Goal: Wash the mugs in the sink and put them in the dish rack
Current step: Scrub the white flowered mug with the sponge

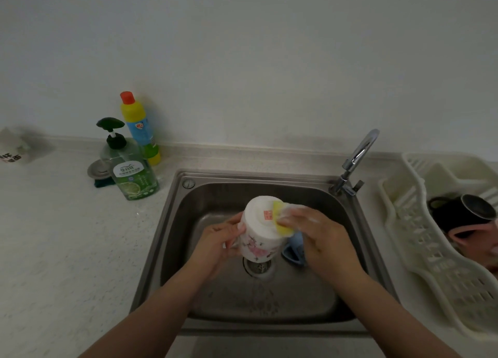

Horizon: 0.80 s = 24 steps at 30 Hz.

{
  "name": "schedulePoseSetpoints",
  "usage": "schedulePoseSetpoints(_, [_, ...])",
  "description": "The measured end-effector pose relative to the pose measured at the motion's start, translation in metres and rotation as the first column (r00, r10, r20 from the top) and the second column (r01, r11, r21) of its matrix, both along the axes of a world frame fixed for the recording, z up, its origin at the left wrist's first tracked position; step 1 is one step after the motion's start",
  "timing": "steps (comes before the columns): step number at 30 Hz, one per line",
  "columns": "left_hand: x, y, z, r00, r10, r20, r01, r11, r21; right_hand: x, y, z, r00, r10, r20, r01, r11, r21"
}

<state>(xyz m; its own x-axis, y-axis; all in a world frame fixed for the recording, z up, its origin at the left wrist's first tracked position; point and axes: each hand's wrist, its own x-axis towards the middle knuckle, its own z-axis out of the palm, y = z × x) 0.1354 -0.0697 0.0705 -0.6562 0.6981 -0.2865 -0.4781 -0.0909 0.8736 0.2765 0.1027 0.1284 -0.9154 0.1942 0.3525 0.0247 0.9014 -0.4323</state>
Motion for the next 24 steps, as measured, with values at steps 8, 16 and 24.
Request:
schedulePoseSetpoints(8, [-0.003,0.003,-0.003,1.000,-0.012,0.007,0.012,0.999,0.030,-0.012,-0.013,0.005,0.996,0.081,0.021,-0.082,0.995,0.051])
schedulePoseSetpoints(16, [-0.005,0.008,-0.007,0.998,-0.042,-0.045,0.042,0.999,0.011,-0.037,-0.016,0.007,0.994,0.006,0.109,-0.013,0.998,0.062])
schedulePoseSetpoints(24, [-0.003,0.012,-0.008,0.999,-0.038,-0.025,0.038,0.999,-0.021,-0.031,-0.006,-0.005,0.996,-0.090,0.001,0.090,0.994,0.058])
